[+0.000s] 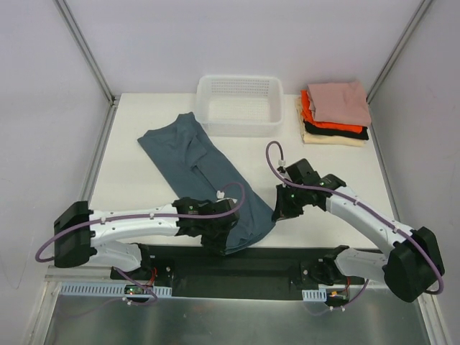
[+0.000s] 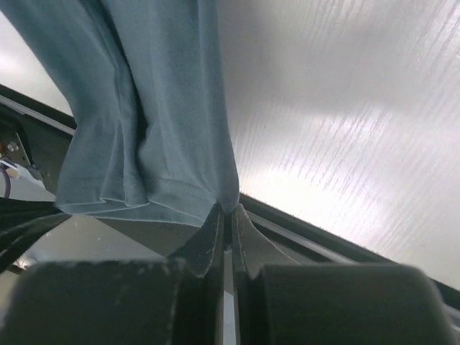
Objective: Fold and stack the t-shirts
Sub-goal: Fold the tshirt
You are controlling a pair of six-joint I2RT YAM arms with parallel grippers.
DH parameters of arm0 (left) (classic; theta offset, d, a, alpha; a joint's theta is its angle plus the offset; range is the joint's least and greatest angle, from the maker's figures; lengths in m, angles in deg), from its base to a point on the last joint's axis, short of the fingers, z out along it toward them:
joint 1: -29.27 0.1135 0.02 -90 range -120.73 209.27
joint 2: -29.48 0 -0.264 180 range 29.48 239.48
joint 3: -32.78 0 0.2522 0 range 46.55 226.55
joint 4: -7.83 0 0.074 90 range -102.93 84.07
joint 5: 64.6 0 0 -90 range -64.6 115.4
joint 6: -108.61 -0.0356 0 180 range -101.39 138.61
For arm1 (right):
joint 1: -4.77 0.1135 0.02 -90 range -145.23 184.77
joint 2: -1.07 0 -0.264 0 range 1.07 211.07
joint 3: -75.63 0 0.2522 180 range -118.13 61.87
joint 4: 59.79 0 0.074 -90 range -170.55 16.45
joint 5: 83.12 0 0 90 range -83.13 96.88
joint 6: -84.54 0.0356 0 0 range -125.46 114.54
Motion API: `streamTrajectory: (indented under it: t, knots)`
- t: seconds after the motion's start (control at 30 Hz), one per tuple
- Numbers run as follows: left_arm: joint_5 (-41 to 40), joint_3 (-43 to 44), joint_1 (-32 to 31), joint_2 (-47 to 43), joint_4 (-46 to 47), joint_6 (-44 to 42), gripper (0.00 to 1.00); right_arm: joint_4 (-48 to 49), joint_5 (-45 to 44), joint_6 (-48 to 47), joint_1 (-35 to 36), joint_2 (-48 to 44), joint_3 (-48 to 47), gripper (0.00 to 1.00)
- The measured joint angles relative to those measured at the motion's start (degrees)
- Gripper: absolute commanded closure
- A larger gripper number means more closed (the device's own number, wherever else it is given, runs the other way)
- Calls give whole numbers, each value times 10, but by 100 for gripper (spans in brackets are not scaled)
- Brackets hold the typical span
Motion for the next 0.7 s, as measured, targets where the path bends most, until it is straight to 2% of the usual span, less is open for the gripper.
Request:
streamTrajectory:
  t: [0.17, 0.27, 0.53, 0.7]
  knots:
    - [-57, 24, 10, -63, -44, 19, 100, -16, 0, -6, 0, 4, -52, 99]
    - [-87, 33, 44, -79, -68, 29, 100, 0, 0, -4, 0, 35, -104, 99]
    - [-174, 35, 181, -118, -106, 43, 100, 32, 1, -14, 1, 214, -294, 99]
    - [-223, 53, 249, -103, -116, 37, 100, 41, 1, -20, 4, 310, -390, 99]
